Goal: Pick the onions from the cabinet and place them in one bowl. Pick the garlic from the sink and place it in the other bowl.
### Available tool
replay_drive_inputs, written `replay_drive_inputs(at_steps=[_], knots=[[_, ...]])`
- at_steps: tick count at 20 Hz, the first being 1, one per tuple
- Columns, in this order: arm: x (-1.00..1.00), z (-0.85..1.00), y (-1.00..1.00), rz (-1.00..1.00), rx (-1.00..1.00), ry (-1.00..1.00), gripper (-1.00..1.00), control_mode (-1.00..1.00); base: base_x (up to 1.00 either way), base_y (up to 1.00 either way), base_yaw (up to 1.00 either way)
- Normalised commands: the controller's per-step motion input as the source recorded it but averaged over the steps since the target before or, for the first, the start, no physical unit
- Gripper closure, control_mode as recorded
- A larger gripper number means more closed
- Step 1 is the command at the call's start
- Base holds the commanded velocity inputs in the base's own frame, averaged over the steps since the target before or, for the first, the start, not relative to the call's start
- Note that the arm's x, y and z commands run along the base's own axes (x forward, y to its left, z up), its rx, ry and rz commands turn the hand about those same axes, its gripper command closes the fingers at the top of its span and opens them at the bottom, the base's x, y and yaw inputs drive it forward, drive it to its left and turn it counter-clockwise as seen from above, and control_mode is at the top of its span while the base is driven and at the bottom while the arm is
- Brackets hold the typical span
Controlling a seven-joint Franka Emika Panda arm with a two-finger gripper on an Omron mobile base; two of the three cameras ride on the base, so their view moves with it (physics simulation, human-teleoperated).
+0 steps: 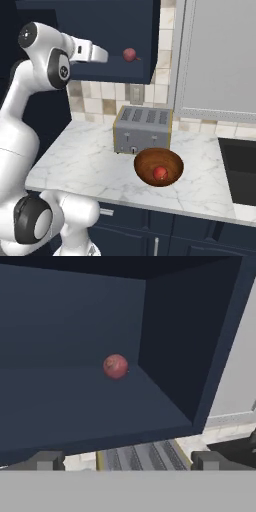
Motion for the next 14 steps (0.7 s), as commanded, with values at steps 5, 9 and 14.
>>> replay_drive_inputs(at_steps=[5, 9, 14], knots=[[0.75, -0.22, -0.11, 0.0, 0.0, 0.01, -1.0, -1.0, 0.0, 0.0, 0.0], [0.78, -0.09, -0.22, 0.0, 0.0, 0.06, -1.0, -1.0, 0.0, 0.0, 0.0], [0.76, -0.02, -0.17, 0.0, 0.0, 0.09, -1.0, -1.0, 0.0, 0.0, 0.0]])
